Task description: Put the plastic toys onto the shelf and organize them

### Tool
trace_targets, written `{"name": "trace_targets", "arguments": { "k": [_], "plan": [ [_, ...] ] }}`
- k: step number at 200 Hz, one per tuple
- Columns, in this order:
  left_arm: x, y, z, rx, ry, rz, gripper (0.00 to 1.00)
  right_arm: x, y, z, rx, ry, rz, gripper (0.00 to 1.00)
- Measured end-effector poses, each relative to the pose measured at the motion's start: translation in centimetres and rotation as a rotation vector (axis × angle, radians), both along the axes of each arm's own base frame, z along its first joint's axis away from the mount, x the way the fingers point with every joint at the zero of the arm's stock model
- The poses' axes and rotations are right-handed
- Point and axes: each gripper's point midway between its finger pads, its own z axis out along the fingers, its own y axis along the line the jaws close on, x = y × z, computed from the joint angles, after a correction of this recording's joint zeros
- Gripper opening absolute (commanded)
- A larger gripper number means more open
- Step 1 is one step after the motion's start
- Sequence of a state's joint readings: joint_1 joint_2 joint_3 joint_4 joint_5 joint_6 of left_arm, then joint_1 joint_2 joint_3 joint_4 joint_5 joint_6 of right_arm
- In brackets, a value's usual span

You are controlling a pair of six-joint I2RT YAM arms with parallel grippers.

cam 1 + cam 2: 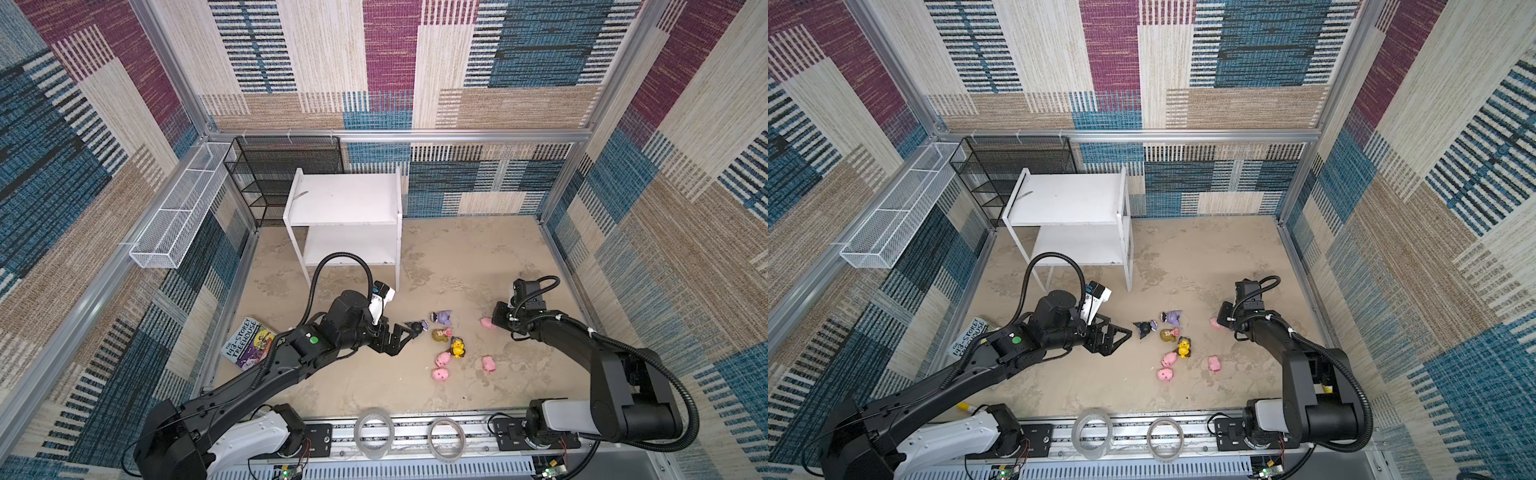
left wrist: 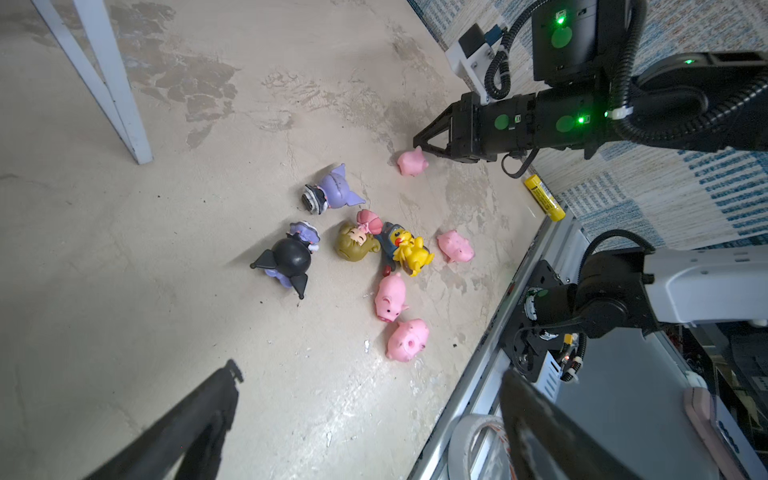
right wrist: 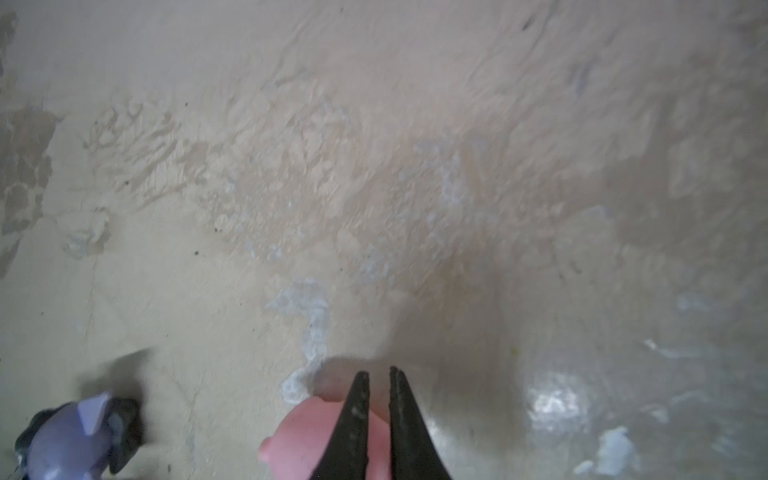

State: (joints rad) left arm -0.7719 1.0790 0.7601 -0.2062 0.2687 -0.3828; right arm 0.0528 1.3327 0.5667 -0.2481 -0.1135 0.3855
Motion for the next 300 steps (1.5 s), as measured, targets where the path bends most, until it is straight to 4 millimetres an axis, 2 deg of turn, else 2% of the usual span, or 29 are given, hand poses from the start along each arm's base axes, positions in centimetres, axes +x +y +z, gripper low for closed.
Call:
{"name": "trace_targets", "arguments": {
  "k": [47, 66, 94, 118, 160, 187, 220, 253, 280, 300],
  "plan": [
    [0.3, -0.8, 0.0, -0.006, -0.014, -0.019, 0.99, -1.8, 5.0, 1.0, 0.062, -0.001, 0.123, 0.15],
    [0.4, -1.0, 0.1, -0.010, -0.018, -0.021, 0.99, -2.4, 6.4, 1.3, 0.095, 0.002, 0.155, 0.15],
    [0.4, -1.0, 0.2, -0.016, -0.027, -0.022, 0.99, -2.8, 6.6, 1.9, 0.105, -0.003, 0.144, 0.20],
    [0.3, -0.9, 0.1, -0.016, -0.028, -0.022, 0.99, -1.8, 6.1, 2.7, 0.071, -0.026, 0.122, 0.20],
    [0.2, -0.7, 0.5, -0.025, -0.039, -0.022, 0.99, -1.8, 5.4, -0.3, 0.007, 0.068, 0.122, 0.13],
    [0.1, -0.5, 0.8, -0.030, -0.052, -0.017, 0.99, -2.0, 5.3, -0.7, -0.011, 0.076, 0.133, 0.12],
    [-0.4, -0.5, 0.0, -0.015, -0.042, -0.025, 0.99, -3.9, 7.4, -0.7, 0.004, 0.084, 0.200, 0.11],
    [-1.7, -0.7, -2.2, 0.041, -0.003, -0.049, 0.99, -7.0, 9.5, -1.5, 0.050, 0.110, 0.241, 0.11],
    [-2.4, -1.0, -2.9, 0.065, 0.015, -0.068, 0.99, -8.3, 10.4, -1.2, 0.083, 0.112, 0.242, 0.11],
    [-2.1, -1.1, -3.3, 0.086, 0.016, -0.059, 0.99, -8.3, 10.7, -0.4, 0.103, 0.104, 0.237, 0.11]
  ]
}}
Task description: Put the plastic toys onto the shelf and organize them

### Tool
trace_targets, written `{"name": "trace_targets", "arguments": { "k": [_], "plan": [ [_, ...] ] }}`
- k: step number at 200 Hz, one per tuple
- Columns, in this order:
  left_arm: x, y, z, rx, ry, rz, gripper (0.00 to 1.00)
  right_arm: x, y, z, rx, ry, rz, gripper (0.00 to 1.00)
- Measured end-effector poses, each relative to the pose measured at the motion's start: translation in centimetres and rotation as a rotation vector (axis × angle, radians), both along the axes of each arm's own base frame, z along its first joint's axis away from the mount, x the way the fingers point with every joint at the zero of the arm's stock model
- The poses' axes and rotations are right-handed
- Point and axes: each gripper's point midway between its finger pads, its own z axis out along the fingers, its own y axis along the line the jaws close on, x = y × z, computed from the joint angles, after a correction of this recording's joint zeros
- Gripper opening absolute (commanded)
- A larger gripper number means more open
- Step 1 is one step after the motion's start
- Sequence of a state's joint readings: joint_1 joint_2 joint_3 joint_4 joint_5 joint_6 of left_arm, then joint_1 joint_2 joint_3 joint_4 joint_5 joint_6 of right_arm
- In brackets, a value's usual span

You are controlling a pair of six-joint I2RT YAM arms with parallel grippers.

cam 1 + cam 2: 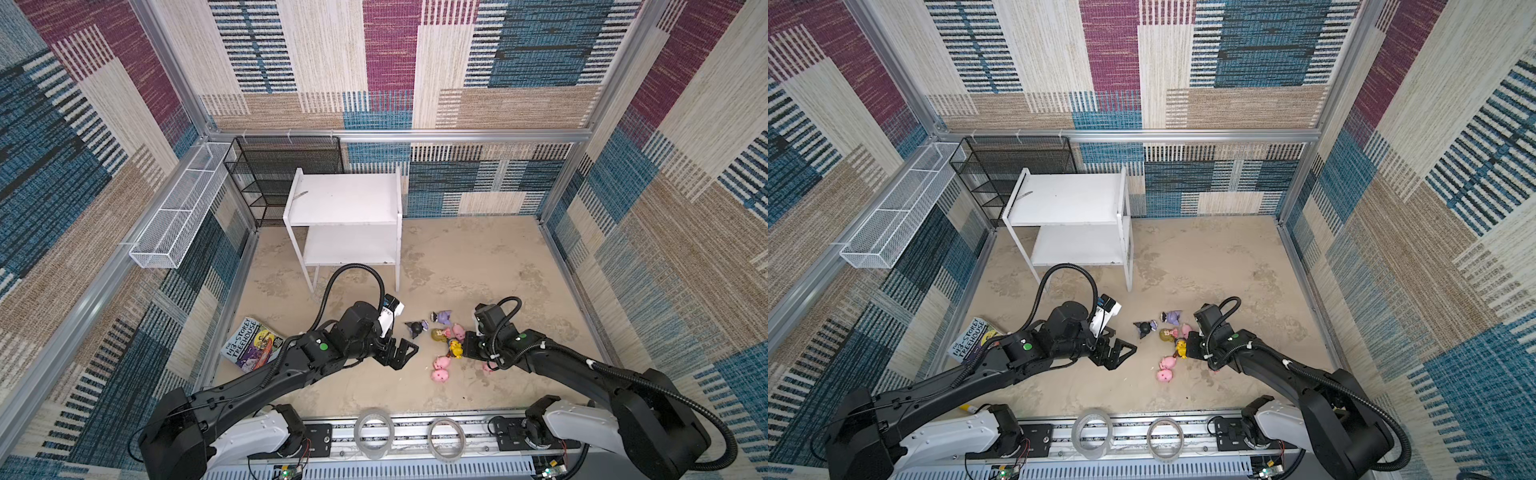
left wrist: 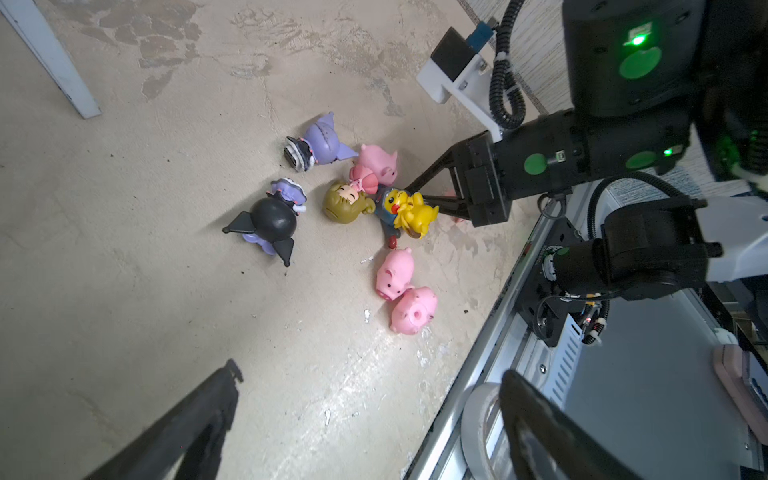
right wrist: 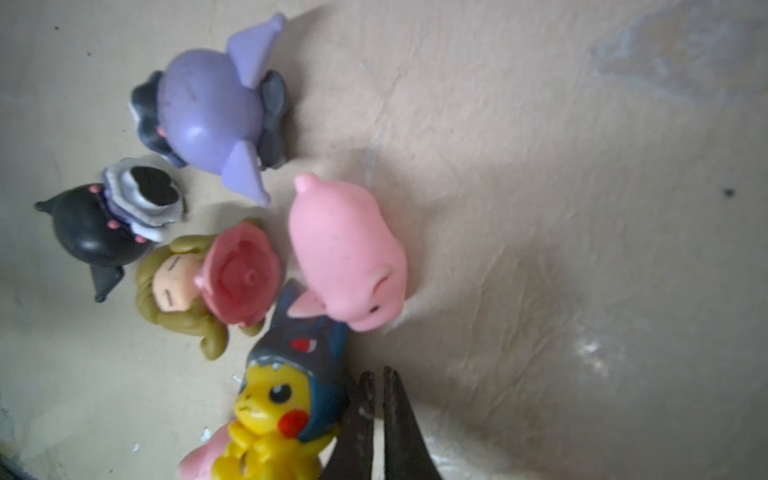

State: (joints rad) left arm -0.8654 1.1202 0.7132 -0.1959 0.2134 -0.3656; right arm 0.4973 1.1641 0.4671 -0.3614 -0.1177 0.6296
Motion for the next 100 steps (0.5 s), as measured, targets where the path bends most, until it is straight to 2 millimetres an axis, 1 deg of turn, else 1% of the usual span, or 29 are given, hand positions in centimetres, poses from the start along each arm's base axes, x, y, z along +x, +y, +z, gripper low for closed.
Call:
{"name": "trace_targets", "arguments": {
  "k": [35, 45, 62, 76, 100],
  "plan": [
    [0.0, -1.1, -0.7, 0.025, 0.020, -0.021, 0.99, 1.6, -0.3, 1.8, -0.022, -0.061, -0.035, 0.15],
    [0.0, -1.4, -0.7, 0.029, 0.021, -0.026, 0.99, 2.0, -0.4, 2.1, -0.032, -0.070, -0.043, 0.15],
    [0.0, -2.0, -0.5, 0.028, 0.019, -0.038, 0.99, 2.9, -0.4, 2.7, -0.045, -0.092, -0.056, 0.20],
    [0.0, -2.3, -0.3, 0.029, 0.016, -0.045, 0.99, 3.6, -0.5, 2.9, -0.062, -0.099, -0.058, 0.24],
    [0.1, -2.5, -0.1, 0.030, 0.005, -0.049, 0.99, 4.5, -0.5, 2.3, -0.101, -0.089, -0.035, 0.32]
  ]
}}
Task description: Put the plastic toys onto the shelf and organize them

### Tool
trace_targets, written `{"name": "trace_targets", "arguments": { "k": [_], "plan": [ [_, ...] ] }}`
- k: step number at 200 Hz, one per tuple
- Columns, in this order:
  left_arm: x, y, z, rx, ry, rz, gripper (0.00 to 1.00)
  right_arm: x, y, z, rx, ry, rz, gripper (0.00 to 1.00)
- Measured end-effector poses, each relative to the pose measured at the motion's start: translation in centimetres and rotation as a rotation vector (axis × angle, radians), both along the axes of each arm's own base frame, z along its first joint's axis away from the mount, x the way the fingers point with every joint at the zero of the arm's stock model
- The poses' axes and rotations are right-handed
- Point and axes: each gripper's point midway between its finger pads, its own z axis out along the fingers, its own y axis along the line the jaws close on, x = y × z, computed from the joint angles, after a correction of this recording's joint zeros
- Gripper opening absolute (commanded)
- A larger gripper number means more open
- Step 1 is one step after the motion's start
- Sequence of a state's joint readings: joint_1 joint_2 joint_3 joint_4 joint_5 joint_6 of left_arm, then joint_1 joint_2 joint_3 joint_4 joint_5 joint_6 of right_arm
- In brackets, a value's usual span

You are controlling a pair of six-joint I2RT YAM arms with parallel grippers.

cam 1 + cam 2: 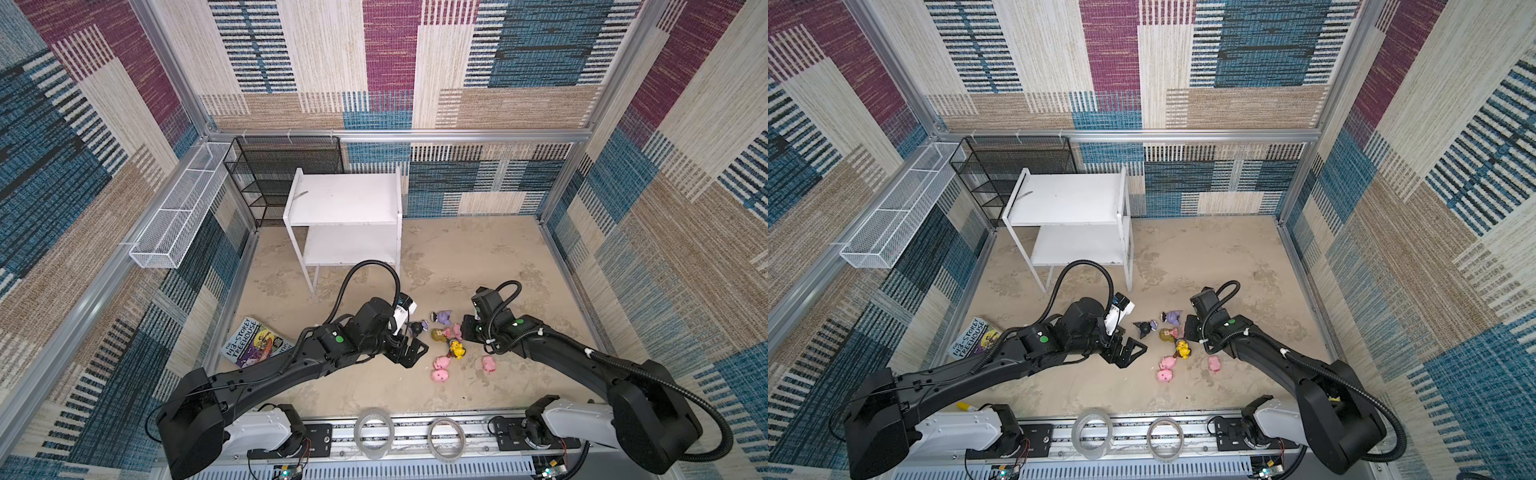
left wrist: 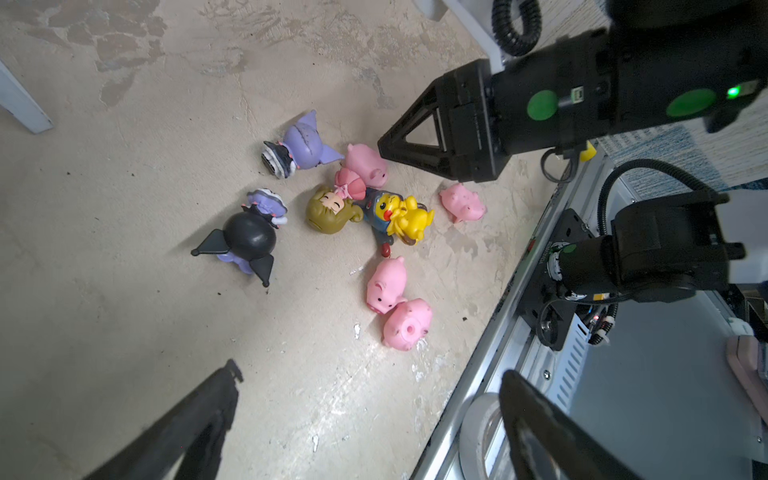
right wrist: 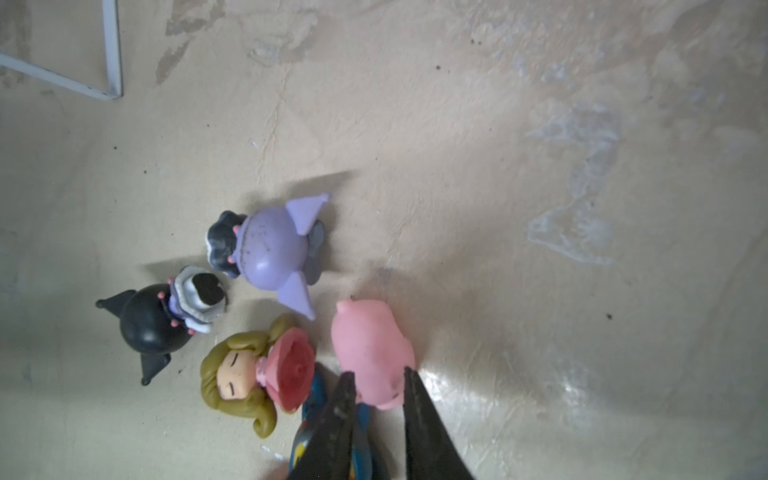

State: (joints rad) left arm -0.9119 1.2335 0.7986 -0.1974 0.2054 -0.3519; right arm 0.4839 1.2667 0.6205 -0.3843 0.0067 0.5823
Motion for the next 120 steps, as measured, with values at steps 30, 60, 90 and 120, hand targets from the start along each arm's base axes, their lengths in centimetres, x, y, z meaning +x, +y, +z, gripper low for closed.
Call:
{"name": "trace_targets", "arguments": {
  "k": [30, 60, 90, 120],
  "plan": [
    [0.3, 0.2, 0.3, 0.002, -0.022, 0.011, 0.99, 0.8, 0.3, -0.5, -0.030, 0.003, 0.035, 0.39],
    [0.5, 0.5, 1.1, -0.005, -0.051, 0.028, 0.99, 0.8, 0.4, -0.8, -0.045, -0.001, 0.061, 0.40],
    [0.8, 0.9, 1.4, 0.001, -0.075, 0.043, 0.99, 0.9, 0.5, -1.2, -0.049, -0.004, 0.081, 0.40],
    [0.8, 1.6, 1.2, 0.031, -0.090, 0.049, 0.99, 0.7, 1.4, -1.8, -0.038, 0.007, 0.125, 0.39]
  ]
}}
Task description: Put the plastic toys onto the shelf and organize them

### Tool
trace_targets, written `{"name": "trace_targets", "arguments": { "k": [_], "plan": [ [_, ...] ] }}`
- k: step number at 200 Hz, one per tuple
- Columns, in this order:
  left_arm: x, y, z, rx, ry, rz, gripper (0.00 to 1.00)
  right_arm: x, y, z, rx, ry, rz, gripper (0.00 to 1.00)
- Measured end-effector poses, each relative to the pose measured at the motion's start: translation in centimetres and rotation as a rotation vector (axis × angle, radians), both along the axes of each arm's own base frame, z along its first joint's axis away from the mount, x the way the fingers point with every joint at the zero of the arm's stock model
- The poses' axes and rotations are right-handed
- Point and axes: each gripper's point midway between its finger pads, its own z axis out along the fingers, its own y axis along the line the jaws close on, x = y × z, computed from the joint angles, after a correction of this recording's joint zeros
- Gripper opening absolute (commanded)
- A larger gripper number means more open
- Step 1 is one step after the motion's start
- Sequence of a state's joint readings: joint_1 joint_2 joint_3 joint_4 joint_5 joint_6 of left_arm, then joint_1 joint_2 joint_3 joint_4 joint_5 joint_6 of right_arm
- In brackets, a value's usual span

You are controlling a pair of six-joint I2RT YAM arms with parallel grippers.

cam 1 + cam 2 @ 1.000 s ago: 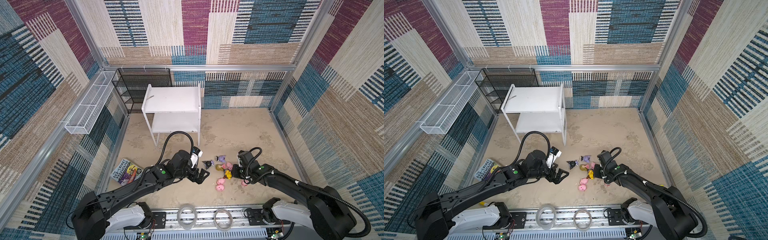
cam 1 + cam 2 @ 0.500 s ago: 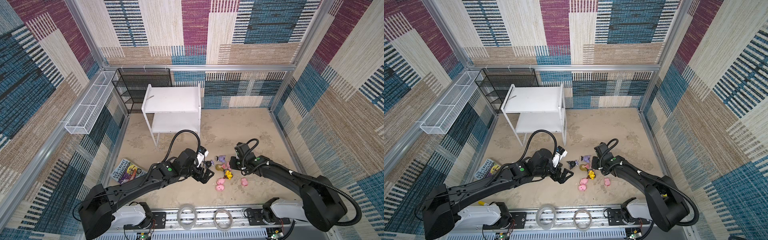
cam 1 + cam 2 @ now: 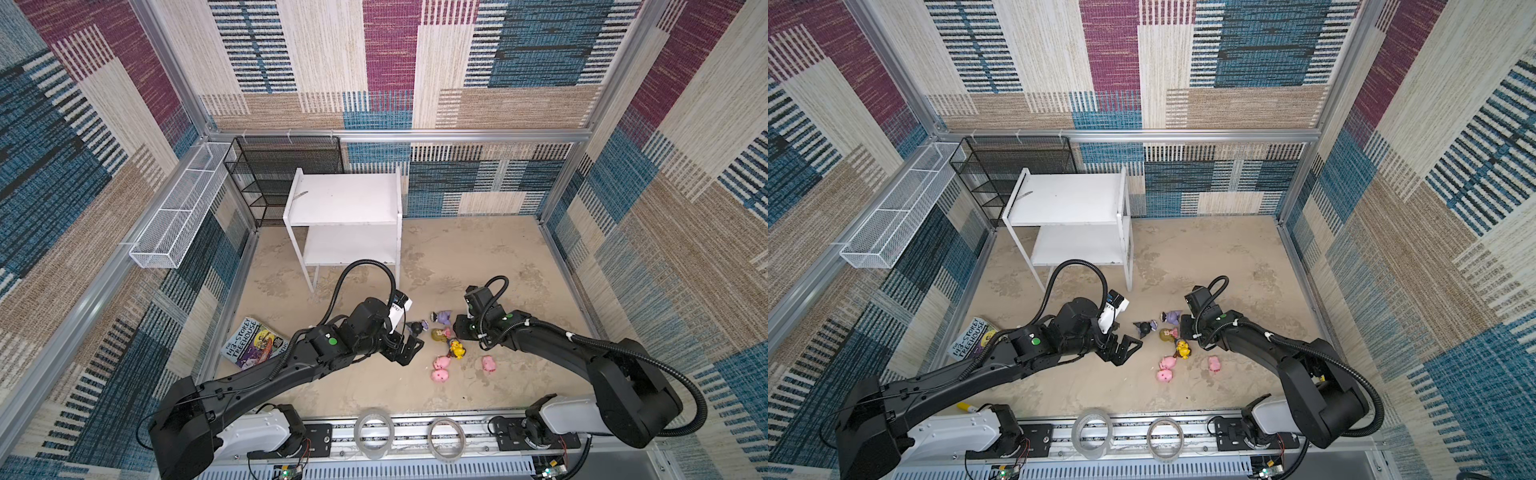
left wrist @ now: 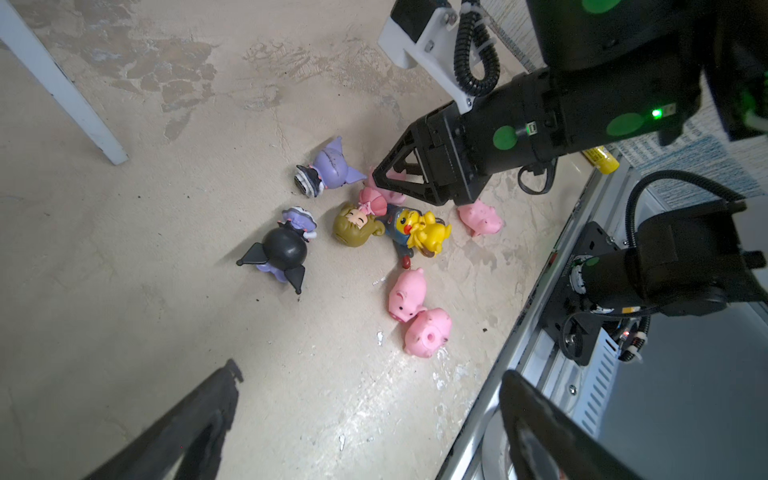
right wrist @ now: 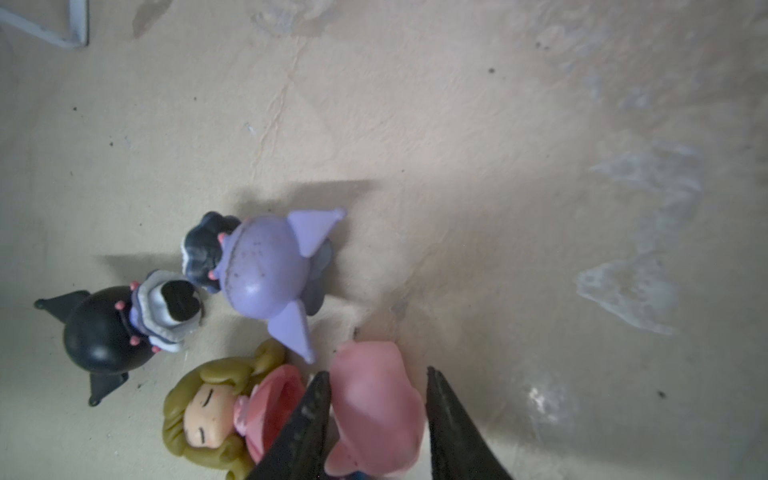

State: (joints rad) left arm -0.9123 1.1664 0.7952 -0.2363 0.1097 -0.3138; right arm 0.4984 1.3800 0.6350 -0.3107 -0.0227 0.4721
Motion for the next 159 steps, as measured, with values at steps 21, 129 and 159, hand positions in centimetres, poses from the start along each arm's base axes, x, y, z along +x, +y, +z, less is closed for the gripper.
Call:
{"name": "trace_targets", "arguments": {
  "k": [21, 129, 159],
  "plan": [
    [0.0, 0.2, 0.2, 0.003, -0.010, 0.001, 0.99, 0.0, 0.1, -0.4, -0.008, 0.004, 0.008, 0.33],
    [0.8, 4.3, 1.7, 0.095, -0.102, 0.130, 0.99, 0.6, 0.8, 4.2, 0.022, -0.103, 0.051, 0.22],
    [0.6, 7.0, 3.0, 0.122, -0.143, 0.207, 0.99, -1.2, 5.0, 7.0, 0.096, -0.146, 0.183, 0.23]
  ]
}}
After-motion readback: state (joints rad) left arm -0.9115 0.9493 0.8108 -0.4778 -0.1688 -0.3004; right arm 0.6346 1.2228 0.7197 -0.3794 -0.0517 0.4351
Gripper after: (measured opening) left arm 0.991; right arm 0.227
